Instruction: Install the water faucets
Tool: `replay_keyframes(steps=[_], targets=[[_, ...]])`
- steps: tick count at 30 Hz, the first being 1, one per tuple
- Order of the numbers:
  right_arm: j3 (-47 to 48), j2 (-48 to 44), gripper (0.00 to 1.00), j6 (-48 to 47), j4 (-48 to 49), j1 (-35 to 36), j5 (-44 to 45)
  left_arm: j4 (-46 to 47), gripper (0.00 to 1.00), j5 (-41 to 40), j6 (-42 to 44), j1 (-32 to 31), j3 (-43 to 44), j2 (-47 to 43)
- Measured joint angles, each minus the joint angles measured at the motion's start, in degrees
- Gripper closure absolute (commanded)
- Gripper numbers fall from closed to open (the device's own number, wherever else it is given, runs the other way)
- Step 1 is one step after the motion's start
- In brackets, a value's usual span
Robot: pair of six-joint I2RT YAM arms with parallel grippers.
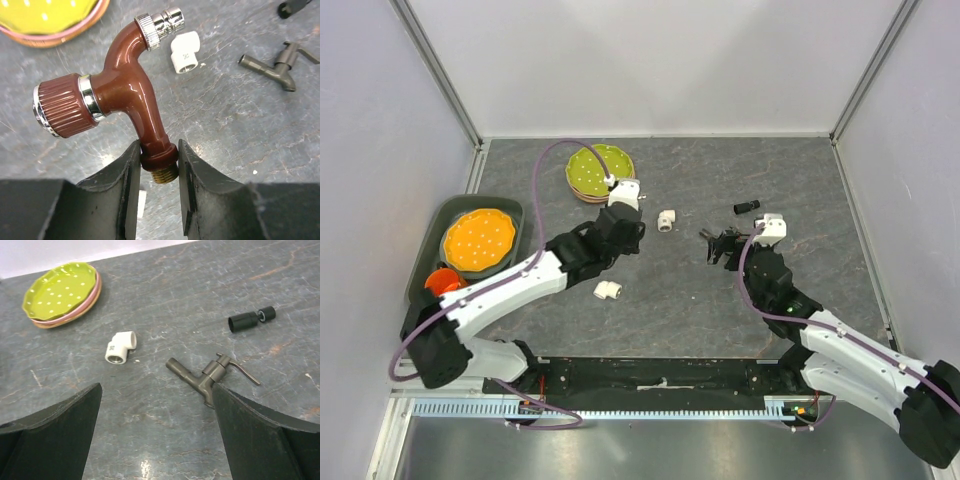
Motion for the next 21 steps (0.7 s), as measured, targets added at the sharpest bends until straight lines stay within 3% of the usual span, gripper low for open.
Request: replay_keyframes(steps=[11, 21], targets=[[2.19, -5.14, 0.02, 0.63, -1.14, -4.5, -16.33, 1.27, 0.98, 6.84, 24.3, 0.0, -2.62, -15.17], [2.91, -1.46, 0.02, 3.1, 3.02, -8.98, -41.64, 6.03, 0.98, 17.57, 44.06, 0.0, -13.11, -20.46]])
